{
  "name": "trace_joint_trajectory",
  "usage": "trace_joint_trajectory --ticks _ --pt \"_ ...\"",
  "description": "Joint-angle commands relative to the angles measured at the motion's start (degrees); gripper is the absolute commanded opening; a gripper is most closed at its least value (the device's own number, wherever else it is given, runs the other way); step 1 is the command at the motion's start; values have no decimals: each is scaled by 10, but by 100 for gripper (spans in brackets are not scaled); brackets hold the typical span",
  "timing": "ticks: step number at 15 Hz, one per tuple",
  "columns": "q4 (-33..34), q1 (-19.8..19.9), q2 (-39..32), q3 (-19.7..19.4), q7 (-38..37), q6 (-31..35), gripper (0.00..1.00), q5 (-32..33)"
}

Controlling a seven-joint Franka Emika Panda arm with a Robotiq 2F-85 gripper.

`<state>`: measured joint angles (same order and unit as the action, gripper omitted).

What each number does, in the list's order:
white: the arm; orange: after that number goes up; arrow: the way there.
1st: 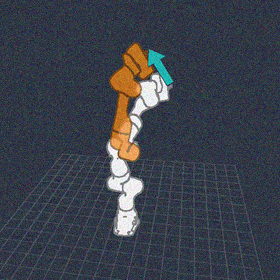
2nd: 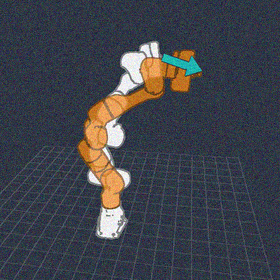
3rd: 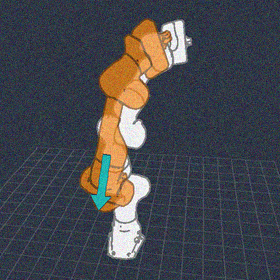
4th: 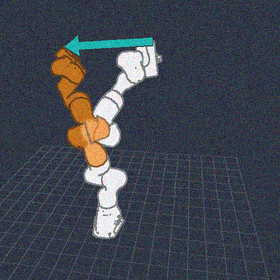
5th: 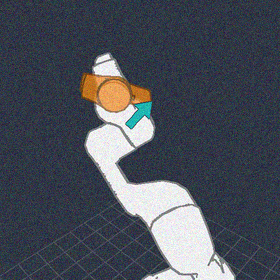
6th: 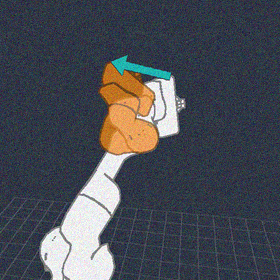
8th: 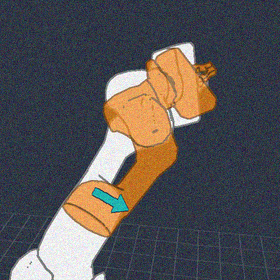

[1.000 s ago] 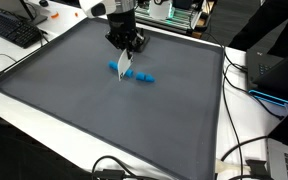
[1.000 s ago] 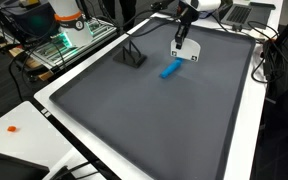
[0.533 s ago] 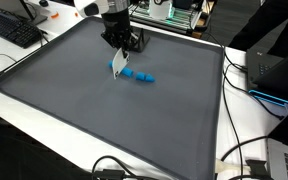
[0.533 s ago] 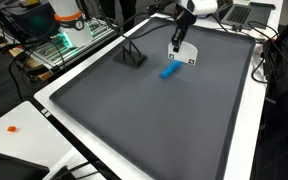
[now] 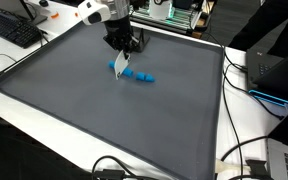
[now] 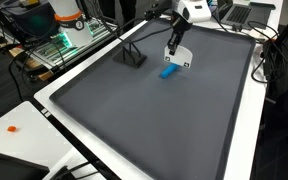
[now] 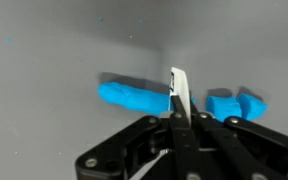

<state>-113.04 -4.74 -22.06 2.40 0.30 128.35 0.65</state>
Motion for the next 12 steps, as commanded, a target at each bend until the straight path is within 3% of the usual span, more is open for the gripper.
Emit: trace_joint_trajectory --ticks 1,12 --pt "-13 6 -4 5 2 10 1 -7" --pt "-18 6 -25 8 4 13 1 -14"
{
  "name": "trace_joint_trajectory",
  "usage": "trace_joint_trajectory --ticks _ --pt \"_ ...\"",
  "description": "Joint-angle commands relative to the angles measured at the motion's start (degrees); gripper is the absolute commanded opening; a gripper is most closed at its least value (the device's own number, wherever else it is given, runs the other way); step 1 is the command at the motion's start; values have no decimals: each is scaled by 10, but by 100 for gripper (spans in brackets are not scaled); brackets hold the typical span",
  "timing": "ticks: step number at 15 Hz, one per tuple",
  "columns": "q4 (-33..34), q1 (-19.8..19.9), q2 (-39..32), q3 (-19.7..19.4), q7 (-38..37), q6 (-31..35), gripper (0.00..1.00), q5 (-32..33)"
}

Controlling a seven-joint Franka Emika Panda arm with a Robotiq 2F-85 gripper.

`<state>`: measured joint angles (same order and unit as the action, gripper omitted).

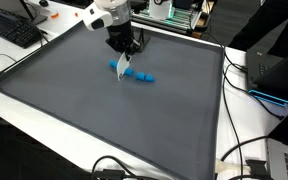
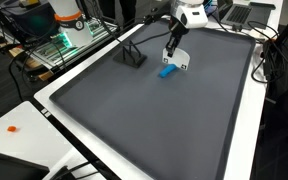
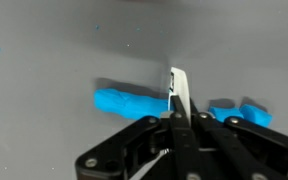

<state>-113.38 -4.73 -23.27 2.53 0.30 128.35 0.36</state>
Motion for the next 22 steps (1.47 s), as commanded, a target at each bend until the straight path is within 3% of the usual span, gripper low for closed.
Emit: trace_joint_trajectory --ticks 1,22 --pt "-15 6 -15 7 4 13 1 -12" --pt "-11 3 -16 19 8 3 1 -27"
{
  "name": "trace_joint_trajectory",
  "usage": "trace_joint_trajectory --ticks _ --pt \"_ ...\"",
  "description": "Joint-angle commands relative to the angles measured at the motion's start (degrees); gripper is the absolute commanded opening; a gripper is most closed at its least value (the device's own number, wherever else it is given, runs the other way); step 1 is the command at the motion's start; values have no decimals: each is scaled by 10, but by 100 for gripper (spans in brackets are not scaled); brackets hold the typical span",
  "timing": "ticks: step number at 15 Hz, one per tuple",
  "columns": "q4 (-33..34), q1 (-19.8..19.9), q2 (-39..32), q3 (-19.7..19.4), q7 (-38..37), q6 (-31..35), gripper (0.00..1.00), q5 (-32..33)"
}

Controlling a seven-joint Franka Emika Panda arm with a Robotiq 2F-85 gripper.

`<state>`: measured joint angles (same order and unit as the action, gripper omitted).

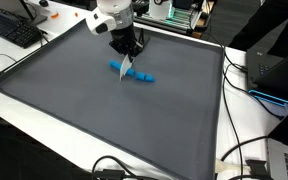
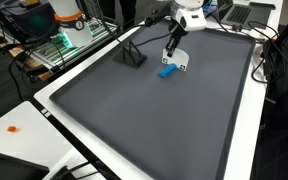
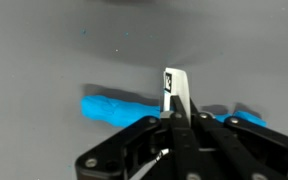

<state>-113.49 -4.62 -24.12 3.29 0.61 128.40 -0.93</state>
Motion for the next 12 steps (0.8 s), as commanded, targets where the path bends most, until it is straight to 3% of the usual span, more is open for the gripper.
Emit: trace_joint_trajectory --ticks 1,12 --pt "-9 2 -6 11 4 0 1 -14" --pt "-8 1 3 11 -4 -11 1 -13"
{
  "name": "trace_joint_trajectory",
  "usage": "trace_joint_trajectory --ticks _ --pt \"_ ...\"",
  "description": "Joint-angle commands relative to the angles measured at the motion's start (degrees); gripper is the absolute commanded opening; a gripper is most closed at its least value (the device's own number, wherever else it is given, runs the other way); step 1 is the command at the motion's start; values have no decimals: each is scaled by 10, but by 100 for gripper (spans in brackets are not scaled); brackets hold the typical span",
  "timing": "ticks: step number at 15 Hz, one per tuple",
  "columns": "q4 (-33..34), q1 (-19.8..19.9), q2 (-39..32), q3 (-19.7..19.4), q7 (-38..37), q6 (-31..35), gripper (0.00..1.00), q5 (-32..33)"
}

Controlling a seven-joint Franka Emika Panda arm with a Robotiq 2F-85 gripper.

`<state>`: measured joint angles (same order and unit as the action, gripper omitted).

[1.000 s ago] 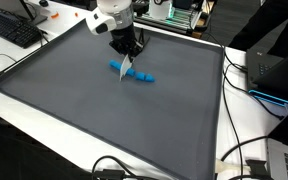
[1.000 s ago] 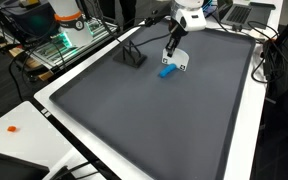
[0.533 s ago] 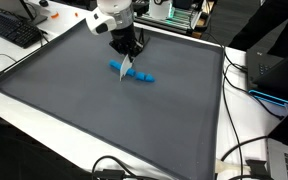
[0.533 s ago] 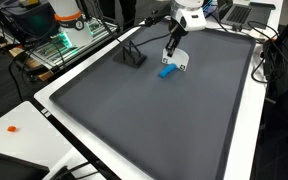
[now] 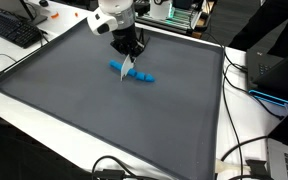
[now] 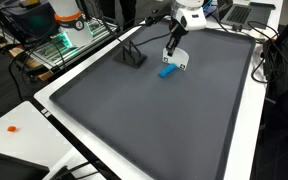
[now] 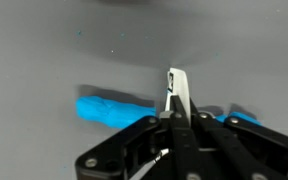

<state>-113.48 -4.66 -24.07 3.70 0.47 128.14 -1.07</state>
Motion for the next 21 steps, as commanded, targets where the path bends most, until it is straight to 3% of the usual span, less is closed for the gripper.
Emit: trace_joint_trajectory --ticks 1,21 --pt "-9 0 5 5 -4 -7 1 -8" --pt "-13 12 42 -27 -15 -2 1 17"
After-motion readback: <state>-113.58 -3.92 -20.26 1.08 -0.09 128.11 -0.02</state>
